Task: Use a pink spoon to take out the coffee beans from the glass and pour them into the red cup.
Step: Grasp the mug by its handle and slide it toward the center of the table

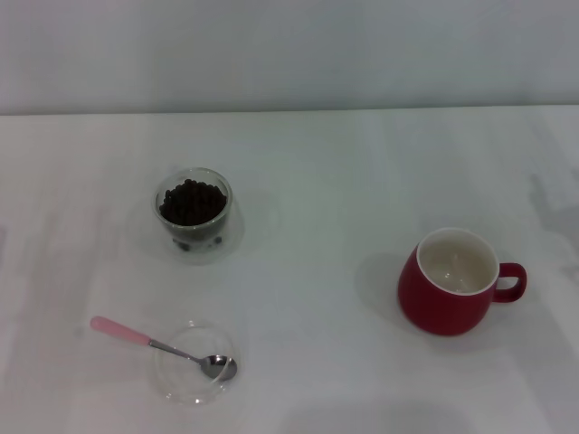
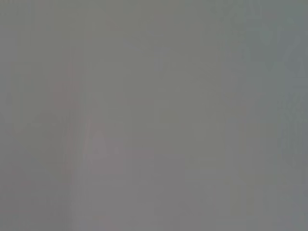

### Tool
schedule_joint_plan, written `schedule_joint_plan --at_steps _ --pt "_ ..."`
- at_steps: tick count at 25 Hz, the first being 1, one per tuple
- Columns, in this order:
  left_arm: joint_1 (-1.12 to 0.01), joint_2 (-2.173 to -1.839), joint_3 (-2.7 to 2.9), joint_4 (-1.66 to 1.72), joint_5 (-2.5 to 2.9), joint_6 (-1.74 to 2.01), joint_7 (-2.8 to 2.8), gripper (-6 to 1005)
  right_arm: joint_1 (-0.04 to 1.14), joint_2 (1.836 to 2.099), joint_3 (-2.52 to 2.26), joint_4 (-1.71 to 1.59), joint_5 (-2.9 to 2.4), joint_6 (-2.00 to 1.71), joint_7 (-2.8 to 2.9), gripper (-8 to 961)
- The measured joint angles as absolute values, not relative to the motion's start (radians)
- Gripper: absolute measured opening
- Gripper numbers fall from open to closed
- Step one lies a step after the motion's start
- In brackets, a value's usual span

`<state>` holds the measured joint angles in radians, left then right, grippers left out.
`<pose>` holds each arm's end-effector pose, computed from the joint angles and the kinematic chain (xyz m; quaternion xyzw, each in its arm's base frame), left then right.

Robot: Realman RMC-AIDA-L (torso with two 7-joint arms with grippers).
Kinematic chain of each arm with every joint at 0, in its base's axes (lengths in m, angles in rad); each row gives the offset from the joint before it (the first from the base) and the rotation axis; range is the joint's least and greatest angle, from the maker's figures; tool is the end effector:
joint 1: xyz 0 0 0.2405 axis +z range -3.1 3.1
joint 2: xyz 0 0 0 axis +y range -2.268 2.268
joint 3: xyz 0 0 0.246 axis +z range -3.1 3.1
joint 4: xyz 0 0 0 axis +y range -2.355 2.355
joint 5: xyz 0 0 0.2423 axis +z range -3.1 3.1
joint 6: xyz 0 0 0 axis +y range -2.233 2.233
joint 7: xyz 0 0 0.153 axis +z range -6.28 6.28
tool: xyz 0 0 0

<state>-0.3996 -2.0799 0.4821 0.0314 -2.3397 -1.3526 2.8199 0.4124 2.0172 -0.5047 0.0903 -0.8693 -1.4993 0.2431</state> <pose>-0.3818 0.3211 0.0316 -0.6028 -0.2471 -0.3449 0.6757 0.3673 0.3118 0.0302 -0.6391 0.1873 0.3561 0.6555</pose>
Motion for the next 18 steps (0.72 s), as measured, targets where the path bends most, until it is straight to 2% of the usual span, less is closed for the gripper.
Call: schedule_joint_plan --at_steps 18 --pt "-0.416 -2.077 0.484 0.035 -2.359 -1.346 2.825 667 0.412 2.017 -0.505 0.1 -0.868 -1.51 0.243 675"
